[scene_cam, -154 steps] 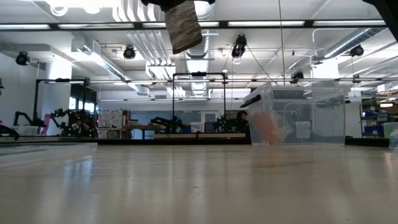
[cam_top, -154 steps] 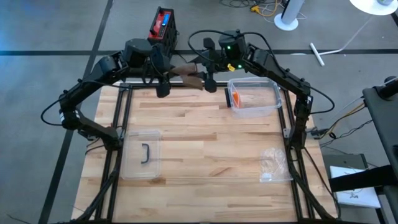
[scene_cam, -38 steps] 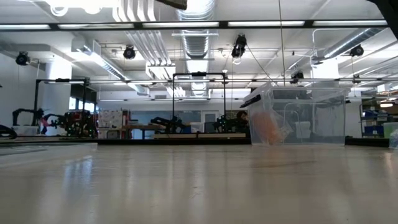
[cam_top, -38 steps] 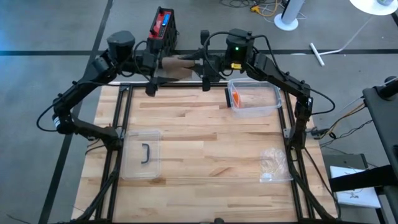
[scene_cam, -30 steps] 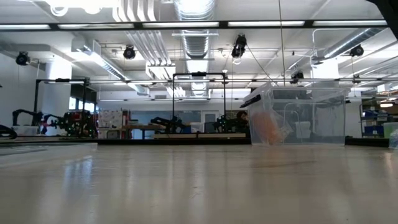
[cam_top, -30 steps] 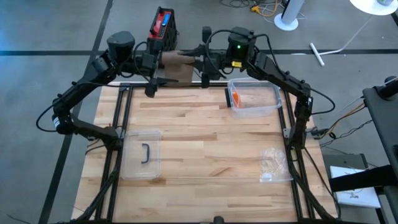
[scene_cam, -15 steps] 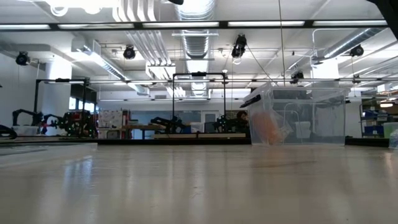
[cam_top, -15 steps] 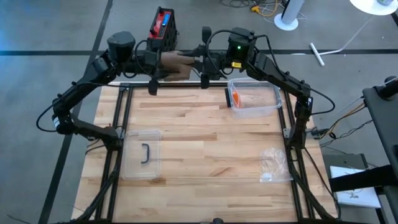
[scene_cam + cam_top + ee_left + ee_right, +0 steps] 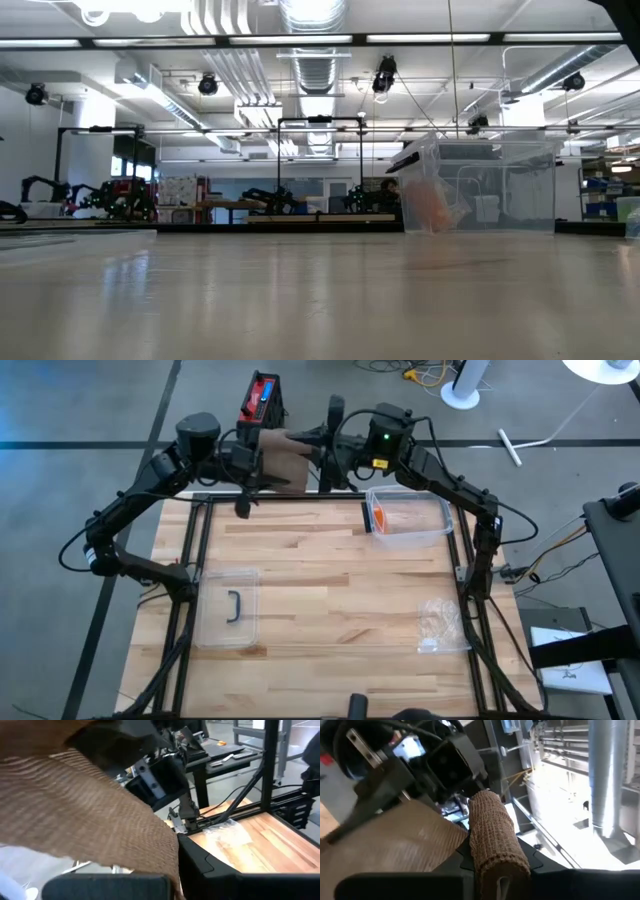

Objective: Roll bandage
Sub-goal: Roll the brown bandage

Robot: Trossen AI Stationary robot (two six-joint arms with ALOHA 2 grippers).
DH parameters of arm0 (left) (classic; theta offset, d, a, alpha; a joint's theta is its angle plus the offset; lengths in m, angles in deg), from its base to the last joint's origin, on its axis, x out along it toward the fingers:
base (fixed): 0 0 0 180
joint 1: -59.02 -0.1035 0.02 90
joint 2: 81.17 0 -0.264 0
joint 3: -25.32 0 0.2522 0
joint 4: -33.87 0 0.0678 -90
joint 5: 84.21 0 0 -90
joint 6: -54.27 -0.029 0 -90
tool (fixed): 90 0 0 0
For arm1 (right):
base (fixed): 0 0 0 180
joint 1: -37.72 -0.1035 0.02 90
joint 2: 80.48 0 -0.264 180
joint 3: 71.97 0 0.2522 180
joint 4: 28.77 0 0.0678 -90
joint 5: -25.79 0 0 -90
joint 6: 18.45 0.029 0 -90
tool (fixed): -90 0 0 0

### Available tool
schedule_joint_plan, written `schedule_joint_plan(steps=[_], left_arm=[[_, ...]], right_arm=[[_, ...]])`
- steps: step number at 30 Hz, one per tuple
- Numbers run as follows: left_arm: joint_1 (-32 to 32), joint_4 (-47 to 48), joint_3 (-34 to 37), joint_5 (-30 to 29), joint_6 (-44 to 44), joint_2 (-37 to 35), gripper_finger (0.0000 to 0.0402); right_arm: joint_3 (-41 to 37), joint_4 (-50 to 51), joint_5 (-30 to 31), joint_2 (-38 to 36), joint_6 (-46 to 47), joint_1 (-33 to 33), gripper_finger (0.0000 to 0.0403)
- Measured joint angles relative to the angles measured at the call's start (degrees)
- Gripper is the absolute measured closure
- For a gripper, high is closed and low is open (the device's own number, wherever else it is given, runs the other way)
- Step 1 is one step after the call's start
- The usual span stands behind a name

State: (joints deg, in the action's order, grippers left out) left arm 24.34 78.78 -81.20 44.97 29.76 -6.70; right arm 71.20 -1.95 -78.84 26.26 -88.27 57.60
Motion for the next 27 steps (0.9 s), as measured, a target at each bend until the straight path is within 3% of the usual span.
schedule_joint_plan(steps=[15,21,27], left_arm=[[0.9,-4.2,0.1,1.3,2.6,-2.8,0.0391],[1.1,-6.7,0.1,6.2,3.8,-3.6,0.0365],[1.3,-11.8,0.3,6.4,6.4,-3.4,0.0326]], right_arm=[[-1.6,2.9,1.3,0.0,-2.8,0.0,0.0353],[-2.2,3.4,1.3,0.0,-2.0,0.0,0.0353],[-2.9,4.2,1.2,0.0,0.2,0.0,0.0353]])
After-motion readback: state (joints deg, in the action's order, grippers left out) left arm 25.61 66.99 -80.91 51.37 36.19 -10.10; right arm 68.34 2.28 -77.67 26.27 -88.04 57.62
